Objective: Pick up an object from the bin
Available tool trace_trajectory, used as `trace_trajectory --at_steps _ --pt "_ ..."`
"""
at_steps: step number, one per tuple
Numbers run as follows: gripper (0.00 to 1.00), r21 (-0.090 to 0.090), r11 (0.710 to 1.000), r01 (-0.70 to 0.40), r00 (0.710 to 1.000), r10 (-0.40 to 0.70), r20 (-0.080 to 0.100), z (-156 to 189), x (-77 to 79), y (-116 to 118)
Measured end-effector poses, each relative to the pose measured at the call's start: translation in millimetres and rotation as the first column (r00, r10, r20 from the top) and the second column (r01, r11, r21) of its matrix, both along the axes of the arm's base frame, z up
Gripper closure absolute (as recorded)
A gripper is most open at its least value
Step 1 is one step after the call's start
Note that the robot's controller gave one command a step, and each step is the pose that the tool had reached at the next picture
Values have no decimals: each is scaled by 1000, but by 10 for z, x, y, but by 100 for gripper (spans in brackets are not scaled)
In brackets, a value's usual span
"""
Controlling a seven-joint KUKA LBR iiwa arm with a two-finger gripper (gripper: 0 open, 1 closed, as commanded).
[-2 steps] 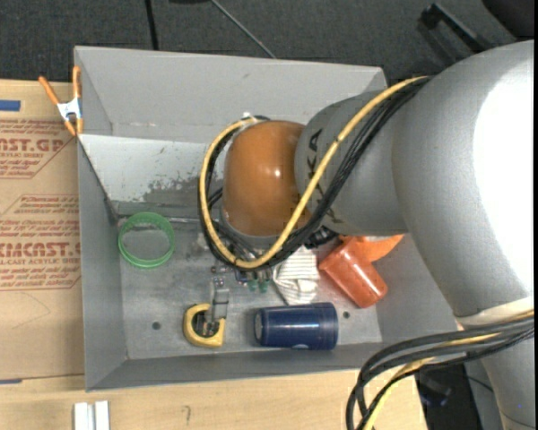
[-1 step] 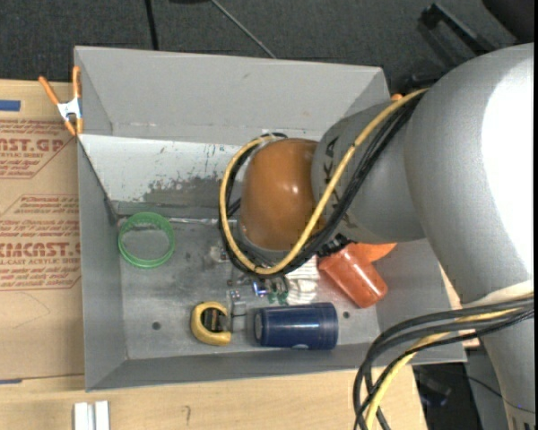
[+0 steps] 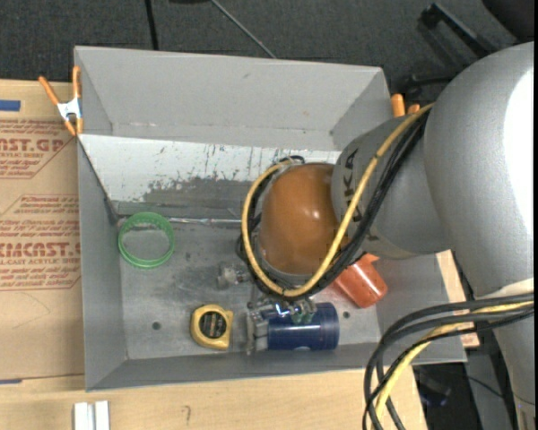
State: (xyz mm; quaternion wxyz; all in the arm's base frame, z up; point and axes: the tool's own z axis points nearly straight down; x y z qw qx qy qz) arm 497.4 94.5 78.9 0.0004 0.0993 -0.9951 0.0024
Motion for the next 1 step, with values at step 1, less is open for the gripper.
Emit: trace_trajectory --at_steps 1 --pt "0 7 985 -172 985 172 -1 254 -65 -75"
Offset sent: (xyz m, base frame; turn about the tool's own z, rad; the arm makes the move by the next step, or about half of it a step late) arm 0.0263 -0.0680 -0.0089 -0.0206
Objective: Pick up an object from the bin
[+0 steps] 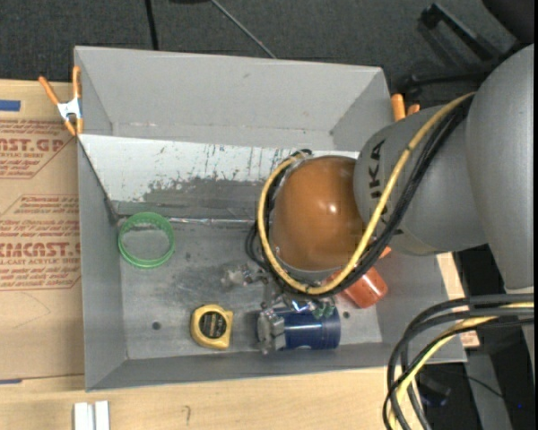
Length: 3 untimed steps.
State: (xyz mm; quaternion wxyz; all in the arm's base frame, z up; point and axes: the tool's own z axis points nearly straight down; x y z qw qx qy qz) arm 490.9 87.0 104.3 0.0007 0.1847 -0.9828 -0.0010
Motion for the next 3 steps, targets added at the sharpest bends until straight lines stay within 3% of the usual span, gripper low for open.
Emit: trace_trajectory --at_steps 1,2,3 --pt "0 0 1000 -2 1000 2 2 -151 185 -345" --pt "0 -1 991 135 991 -135 0 -185 114 -566" --pt "100 0 999 44 999 -44 0 -327 369 -1105"
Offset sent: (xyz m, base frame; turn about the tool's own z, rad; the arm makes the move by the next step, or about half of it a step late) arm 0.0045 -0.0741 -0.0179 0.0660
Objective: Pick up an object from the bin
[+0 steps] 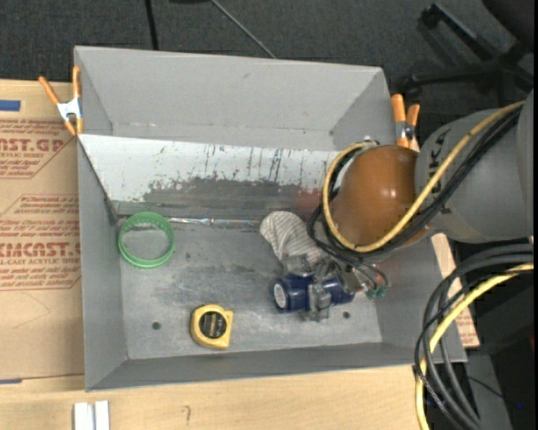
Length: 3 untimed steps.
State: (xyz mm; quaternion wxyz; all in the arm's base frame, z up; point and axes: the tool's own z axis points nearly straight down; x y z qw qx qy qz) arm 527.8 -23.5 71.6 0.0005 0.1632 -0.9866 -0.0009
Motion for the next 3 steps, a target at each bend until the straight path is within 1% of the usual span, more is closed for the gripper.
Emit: trace_trajectory --at_steps 1,2,3 --pt "100 0 1000 0 1000 0 0 0 0 1" --pt "100 -1 999 -38 999 38 8 1629 244 -117" --pt "100 0 999 -38 999 38 5 1616 236 -115"
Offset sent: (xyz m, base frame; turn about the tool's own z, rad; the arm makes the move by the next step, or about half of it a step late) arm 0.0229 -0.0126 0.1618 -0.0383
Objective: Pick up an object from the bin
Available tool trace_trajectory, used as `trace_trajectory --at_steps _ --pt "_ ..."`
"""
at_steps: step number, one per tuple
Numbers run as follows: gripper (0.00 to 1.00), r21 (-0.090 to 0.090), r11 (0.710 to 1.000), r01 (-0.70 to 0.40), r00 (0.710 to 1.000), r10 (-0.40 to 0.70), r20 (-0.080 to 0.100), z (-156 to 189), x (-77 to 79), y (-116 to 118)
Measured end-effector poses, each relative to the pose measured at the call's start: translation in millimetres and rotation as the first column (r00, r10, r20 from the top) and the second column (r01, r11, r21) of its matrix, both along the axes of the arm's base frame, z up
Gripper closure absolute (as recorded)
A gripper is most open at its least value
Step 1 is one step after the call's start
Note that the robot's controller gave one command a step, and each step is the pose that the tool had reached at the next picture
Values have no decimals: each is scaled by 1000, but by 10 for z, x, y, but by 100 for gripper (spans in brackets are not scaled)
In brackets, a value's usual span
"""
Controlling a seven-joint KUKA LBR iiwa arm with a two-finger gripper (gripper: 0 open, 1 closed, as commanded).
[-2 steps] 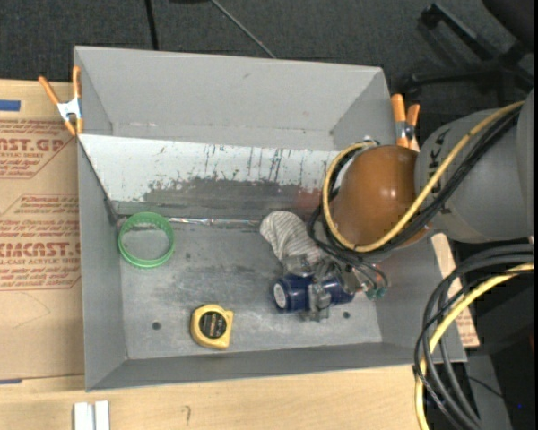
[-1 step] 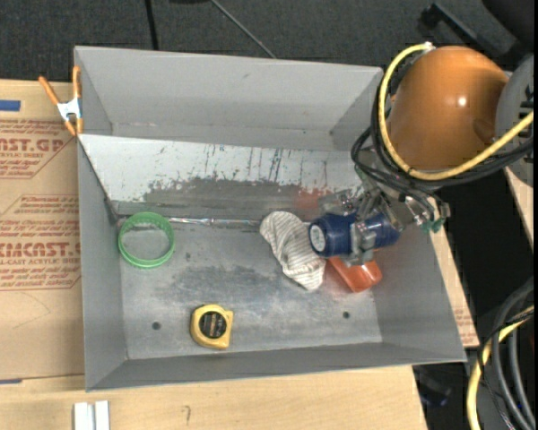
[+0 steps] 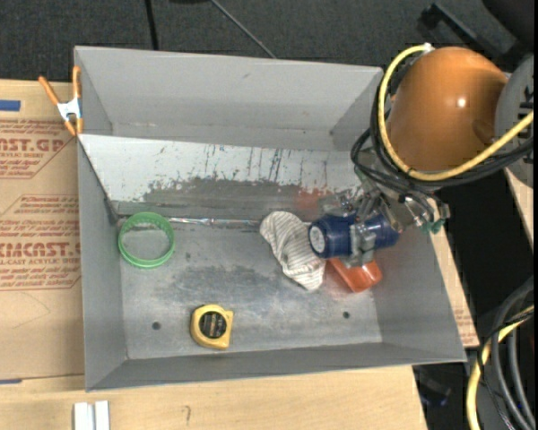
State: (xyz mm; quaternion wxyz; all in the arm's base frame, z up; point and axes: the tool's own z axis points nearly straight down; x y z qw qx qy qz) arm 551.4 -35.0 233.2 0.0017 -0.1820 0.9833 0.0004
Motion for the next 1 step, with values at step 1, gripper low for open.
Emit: trace_trajectory --at_steps 1 --pt "100 0 943 -332 943 332 -1 -183 -16 -463"
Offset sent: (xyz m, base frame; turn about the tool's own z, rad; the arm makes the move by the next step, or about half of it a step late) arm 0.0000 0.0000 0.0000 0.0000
